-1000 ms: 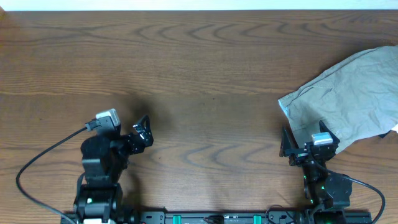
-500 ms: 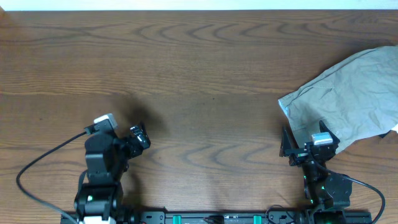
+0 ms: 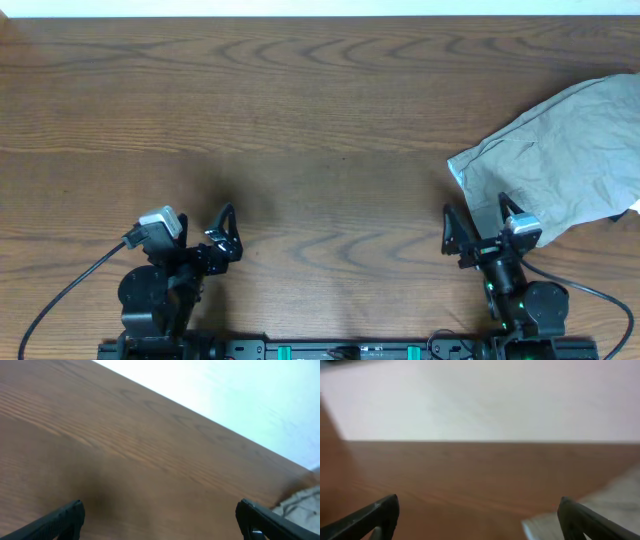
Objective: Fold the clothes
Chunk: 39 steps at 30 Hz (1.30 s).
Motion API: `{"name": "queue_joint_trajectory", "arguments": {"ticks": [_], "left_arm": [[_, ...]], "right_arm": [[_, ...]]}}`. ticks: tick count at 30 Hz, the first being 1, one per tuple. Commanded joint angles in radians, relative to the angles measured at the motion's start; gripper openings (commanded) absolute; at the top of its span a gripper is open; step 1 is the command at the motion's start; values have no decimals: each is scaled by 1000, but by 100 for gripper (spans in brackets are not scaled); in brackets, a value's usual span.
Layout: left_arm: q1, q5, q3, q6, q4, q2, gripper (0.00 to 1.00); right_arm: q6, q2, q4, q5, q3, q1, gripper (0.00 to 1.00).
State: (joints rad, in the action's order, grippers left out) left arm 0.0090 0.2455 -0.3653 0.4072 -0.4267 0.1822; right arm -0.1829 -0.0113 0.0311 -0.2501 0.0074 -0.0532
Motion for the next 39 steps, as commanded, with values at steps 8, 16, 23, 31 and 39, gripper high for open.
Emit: {"name": "queue_joint_trajectory", "arguments": {"ticks": [8,16,23,31,39], "left_arm": [[-4,57,12,-10,-6,-8,98],[-4,58,12,-10,-7,-8,98],[-4,58,12,-10,-7,-8,98],[-4,58,12,-10,-7,-8,98],[-4,58,12,-10,-7,-8,98]], "right_arm": [[124,-47,-235,-11,292,14,99],[109,-330,-650,392,575,21,99],[79,-614,-660,363,587,115,99],[80,-816,-670,95,632,400,99],[-11,-825,-774,55,635,652,99]]}}
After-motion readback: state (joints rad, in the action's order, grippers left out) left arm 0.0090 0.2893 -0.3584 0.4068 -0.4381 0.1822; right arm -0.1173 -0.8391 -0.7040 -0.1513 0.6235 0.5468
